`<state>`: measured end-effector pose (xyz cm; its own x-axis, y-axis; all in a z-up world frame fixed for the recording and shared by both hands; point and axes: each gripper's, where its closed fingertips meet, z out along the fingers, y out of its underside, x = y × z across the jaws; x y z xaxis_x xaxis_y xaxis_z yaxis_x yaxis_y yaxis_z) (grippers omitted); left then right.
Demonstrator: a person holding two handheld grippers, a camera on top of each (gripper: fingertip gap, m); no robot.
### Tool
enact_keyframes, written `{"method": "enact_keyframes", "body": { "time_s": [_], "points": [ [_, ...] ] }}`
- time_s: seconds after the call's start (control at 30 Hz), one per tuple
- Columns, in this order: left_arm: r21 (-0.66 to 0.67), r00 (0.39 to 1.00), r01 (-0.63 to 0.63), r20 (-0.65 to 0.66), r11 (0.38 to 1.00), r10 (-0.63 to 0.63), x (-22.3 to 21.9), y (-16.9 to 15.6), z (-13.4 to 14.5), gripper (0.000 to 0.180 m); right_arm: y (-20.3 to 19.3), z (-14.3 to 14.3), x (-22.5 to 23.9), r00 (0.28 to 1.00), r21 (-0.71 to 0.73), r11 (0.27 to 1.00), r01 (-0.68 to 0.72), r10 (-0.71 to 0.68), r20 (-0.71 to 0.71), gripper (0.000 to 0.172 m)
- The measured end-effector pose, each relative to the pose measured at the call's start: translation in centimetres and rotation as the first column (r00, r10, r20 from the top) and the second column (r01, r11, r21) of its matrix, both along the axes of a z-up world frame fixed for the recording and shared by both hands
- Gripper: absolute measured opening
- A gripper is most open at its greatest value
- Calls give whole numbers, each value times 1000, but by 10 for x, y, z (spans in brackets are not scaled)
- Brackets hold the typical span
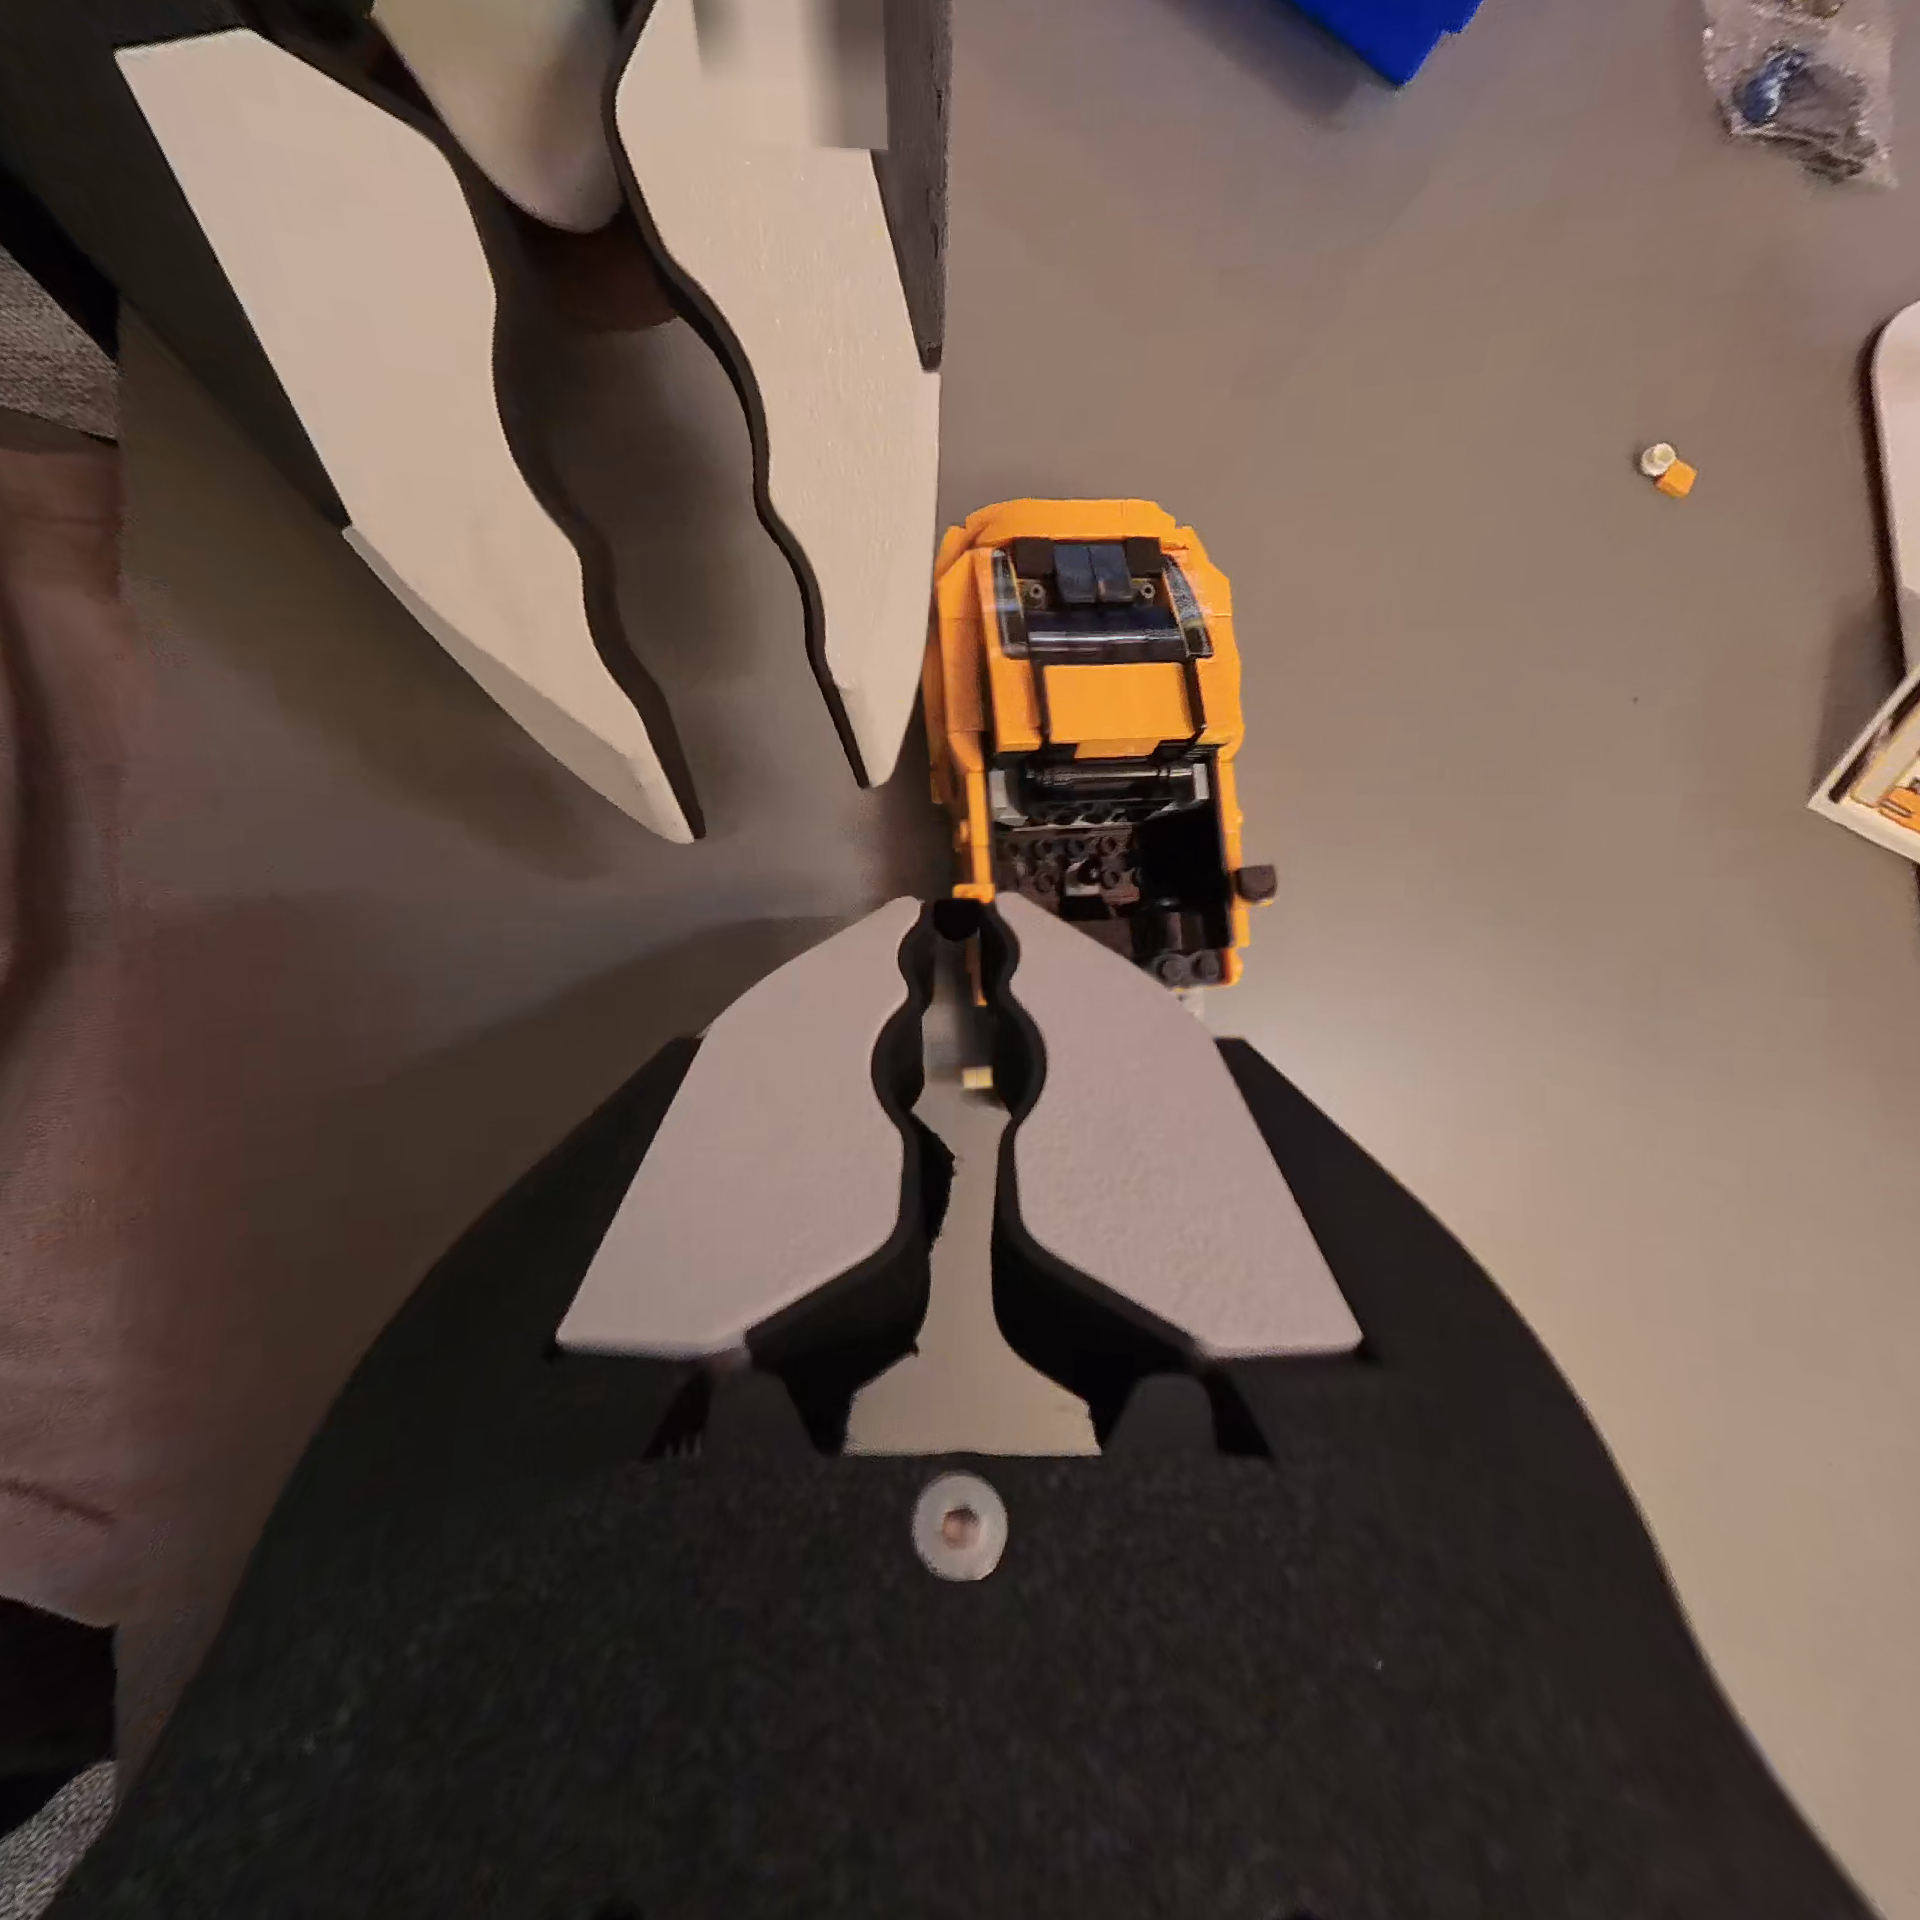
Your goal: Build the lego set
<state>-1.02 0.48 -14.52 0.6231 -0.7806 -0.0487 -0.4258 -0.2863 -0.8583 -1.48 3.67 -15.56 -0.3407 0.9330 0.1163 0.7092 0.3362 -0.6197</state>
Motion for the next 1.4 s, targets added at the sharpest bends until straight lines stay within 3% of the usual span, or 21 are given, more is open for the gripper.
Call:
{"method": "enact_keyframes", "body": {
  "time_s": [0.37,1.4],
  "points": [
    [-47,1000,-26,-2,999,26,-5,13,-13,27,-3,-10,-8,995,-70,995,-74,79,64,8],
    [-5,993,-22,-119,1000,21,8,20,-20,29,-3,-16,-8,992,-71,995,-66,73,106,10]
  ]
}}
